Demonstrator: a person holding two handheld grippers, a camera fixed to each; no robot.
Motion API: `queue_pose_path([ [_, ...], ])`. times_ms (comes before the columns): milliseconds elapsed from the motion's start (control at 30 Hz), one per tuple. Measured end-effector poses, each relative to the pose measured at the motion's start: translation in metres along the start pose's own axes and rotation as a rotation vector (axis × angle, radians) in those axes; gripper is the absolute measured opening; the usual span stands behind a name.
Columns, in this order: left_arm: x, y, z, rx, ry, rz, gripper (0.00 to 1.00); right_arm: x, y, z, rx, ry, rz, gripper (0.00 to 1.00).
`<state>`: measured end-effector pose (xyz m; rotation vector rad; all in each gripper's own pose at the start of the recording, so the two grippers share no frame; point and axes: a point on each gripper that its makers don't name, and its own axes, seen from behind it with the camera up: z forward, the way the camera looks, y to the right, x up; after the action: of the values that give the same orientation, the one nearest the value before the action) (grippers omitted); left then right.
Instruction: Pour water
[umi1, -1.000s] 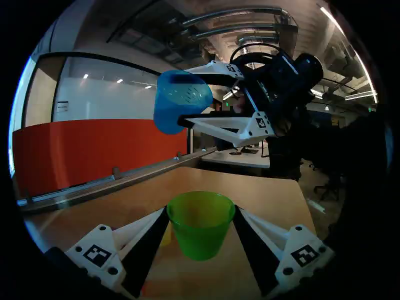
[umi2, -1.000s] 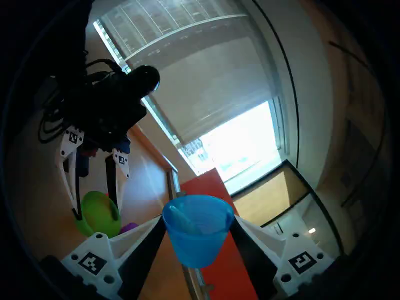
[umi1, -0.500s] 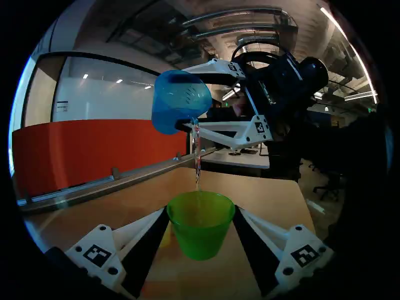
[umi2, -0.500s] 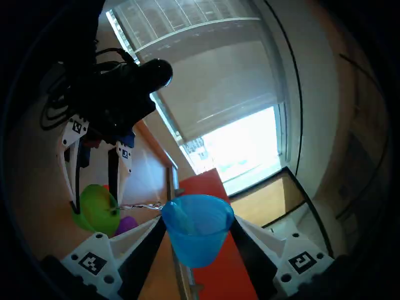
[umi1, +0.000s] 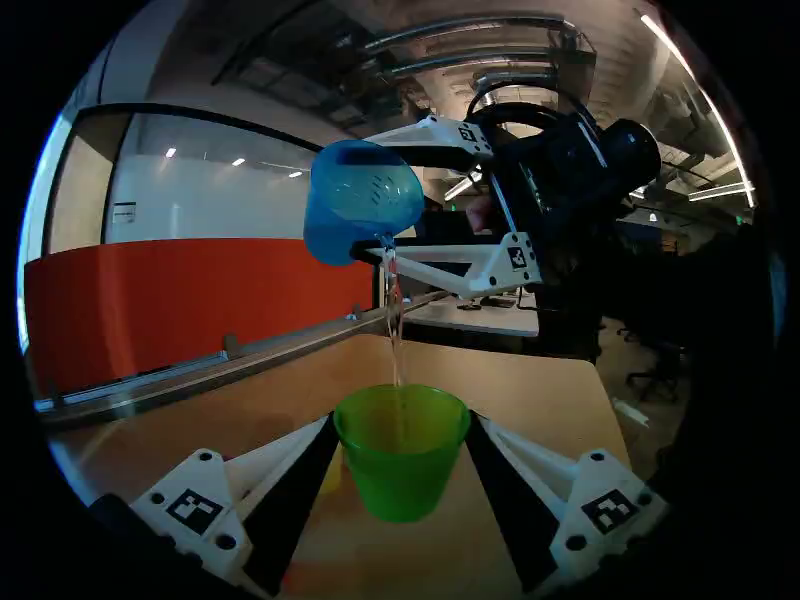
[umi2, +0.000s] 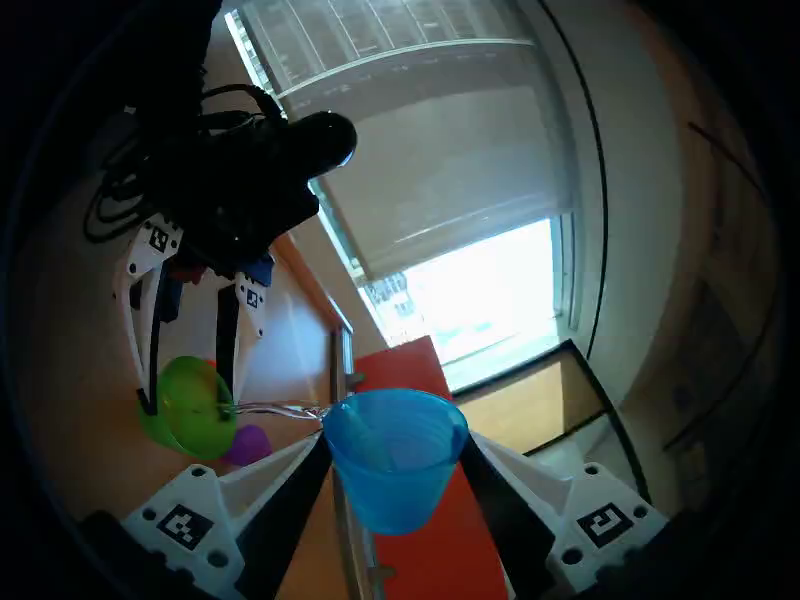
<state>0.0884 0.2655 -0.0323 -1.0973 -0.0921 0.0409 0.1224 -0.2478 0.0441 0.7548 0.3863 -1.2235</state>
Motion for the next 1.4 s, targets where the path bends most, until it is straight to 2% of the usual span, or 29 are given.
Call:
queue_pose_path([
  [1400, 0.0021, -0.003, -0.0016, 0.008, 0.007, -0.002, 0.89, 0.006, 0.0102, 0.0023, -0.023, -0.003, -0.129, 0.9],
])
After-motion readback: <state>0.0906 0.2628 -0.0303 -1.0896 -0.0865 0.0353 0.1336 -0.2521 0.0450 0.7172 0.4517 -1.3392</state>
